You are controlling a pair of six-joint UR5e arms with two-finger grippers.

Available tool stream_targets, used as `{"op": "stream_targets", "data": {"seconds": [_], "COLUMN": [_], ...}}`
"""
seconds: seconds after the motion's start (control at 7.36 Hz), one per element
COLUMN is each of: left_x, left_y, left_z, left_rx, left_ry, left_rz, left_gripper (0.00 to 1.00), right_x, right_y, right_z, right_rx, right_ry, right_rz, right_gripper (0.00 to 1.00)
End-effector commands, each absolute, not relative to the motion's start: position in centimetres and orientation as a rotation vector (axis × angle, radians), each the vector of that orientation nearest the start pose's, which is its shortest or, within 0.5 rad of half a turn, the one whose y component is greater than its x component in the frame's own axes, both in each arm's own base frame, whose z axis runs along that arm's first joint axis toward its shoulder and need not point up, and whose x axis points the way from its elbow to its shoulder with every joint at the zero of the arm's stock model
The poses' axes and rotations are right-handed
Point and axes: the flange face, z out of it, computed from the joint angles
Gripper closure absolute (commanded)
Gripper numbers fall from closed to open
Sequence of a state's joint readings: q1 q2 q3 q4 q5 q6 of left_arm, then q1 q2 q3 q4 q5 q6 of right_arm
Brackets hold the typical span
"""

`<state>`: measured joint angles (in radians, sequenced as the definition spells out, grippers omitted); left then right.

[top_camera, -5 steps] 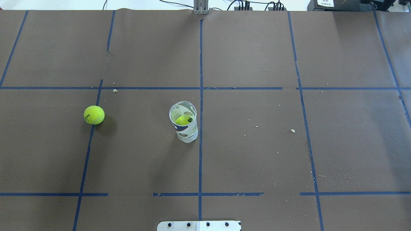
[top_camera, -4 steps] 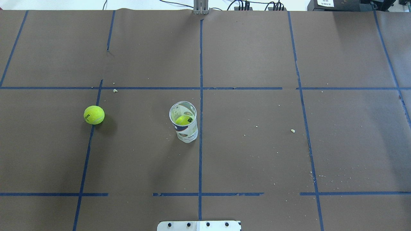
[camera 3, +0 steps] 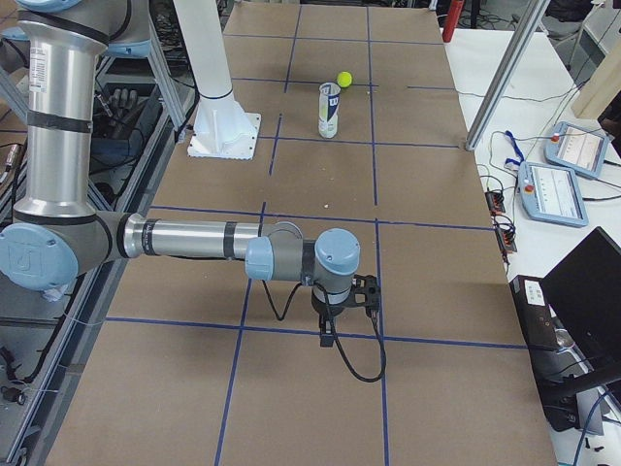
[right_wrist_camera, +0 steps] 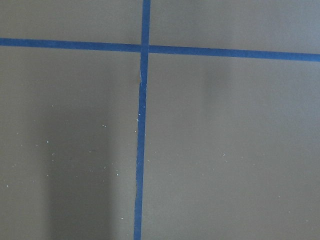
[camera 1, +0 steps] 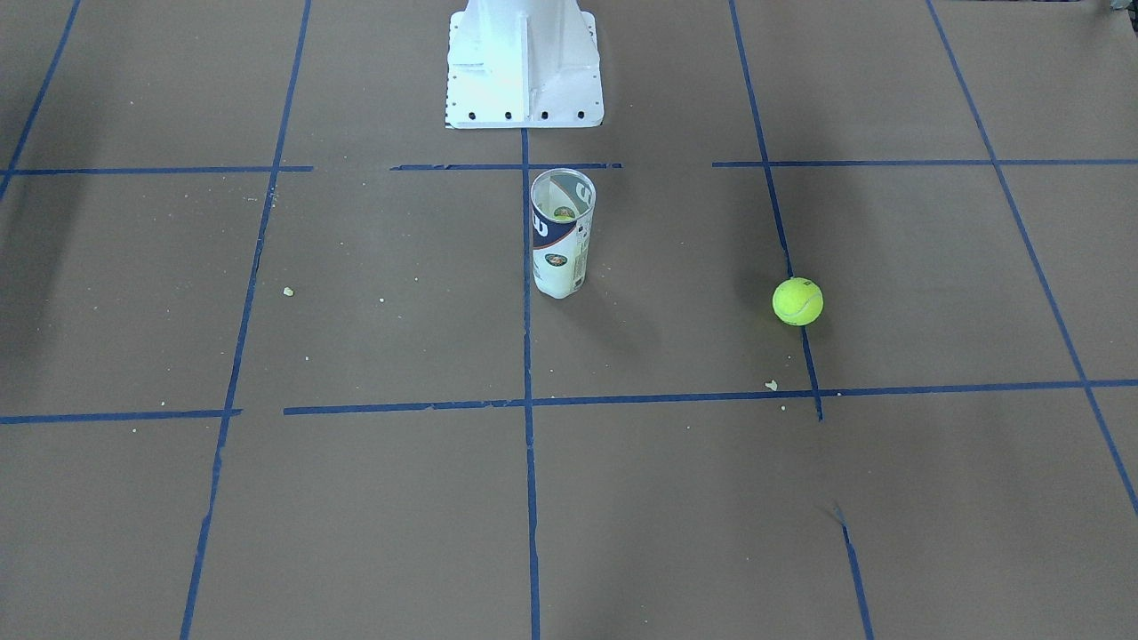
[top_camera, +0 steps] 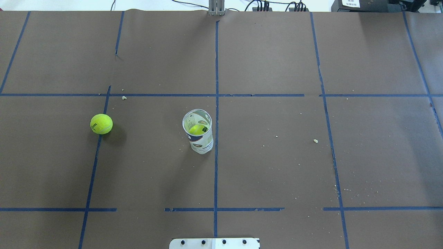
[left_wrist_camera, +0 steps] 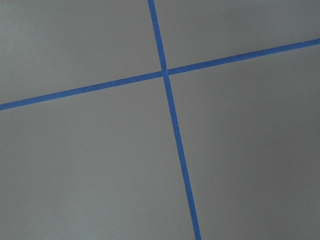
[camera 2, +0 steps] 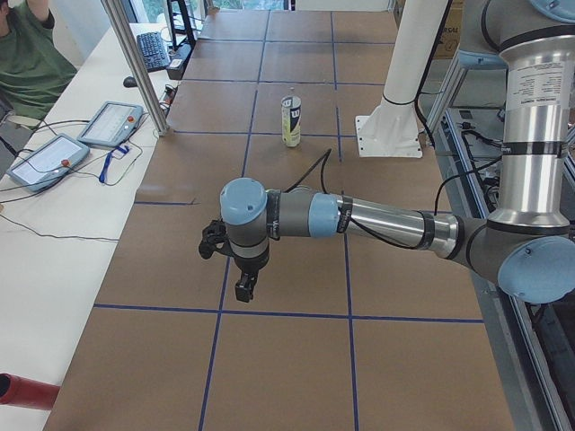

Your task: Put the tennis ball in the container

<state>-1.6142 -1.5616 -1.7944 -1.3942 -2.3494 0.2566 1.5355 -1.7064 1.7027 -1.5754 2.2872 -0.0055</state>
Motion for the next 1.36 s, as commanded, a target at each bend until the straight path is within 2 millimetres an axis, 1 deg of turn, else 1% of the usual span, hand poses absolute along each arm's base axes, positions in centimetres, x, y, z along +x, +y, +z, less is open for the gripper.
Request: {"op": "stream_targets", "data": {"seconds": [0.0,0.14,0.27,0.41,0.68,0.81,0.95,1.09,1.22], "left_x": [-8.6,-8.5,-8.5,-7.1,-0.2,2.9,5.6,9.4,13.7], "left_y": [-51.6,-52.1,-52.1,-52.6,-53.3,-53.2,-52.7,-51.4,-50.4], "left_z": [52.8,52.4,50.9,48.3,46.5,45.9,45.0,43.8,43.9], "left_rx": [0.234,0.249,0.266,0.317,0.280,0.291,0.289,0.300,0.308], "left_ry": [0.754,0.761,0.761,0.761,0.809,0.843,0.886,0.909,0.897], "left_rz": [0.247,0.254,0.227,0.224,0.140,0.112,0.059,0.003,-0.037], "left_gripper": [0.00,0.00,0.00,0.00,0.00,0.00,0.00,0.00,0.00], "right_x": [5.3,5.3,5.3,5.3,5.3,5.3,5.3,5.2,5.3], "right_y": [-43.5,-43.5,-43.5,-43.5,-43.5,-43.5,-43.5,-43.6,-43.5], "right_z": [66.1,66.1,66.1,66.1,66.1,66.1,66.1,66.1,66.1], "right_rx": [-0.019,-0.019,-0.019,-0.020,-0.019,-0.019,-0.019,-0.018,-0.019], "right_ry": [-0.716,-0.716,-0.716,-0.716,-0.716,-0.716,-0.716,-0.718,-0.716], "right_rz": [-0.036,-0.036,-0.036,-0.035,-0.036,-0.036,-0.036,-0.037,-0.036], "right_gripper": [0.00,0.00,0.00,0.00,0.00,0.00,0.00,0.00,0.00]}}
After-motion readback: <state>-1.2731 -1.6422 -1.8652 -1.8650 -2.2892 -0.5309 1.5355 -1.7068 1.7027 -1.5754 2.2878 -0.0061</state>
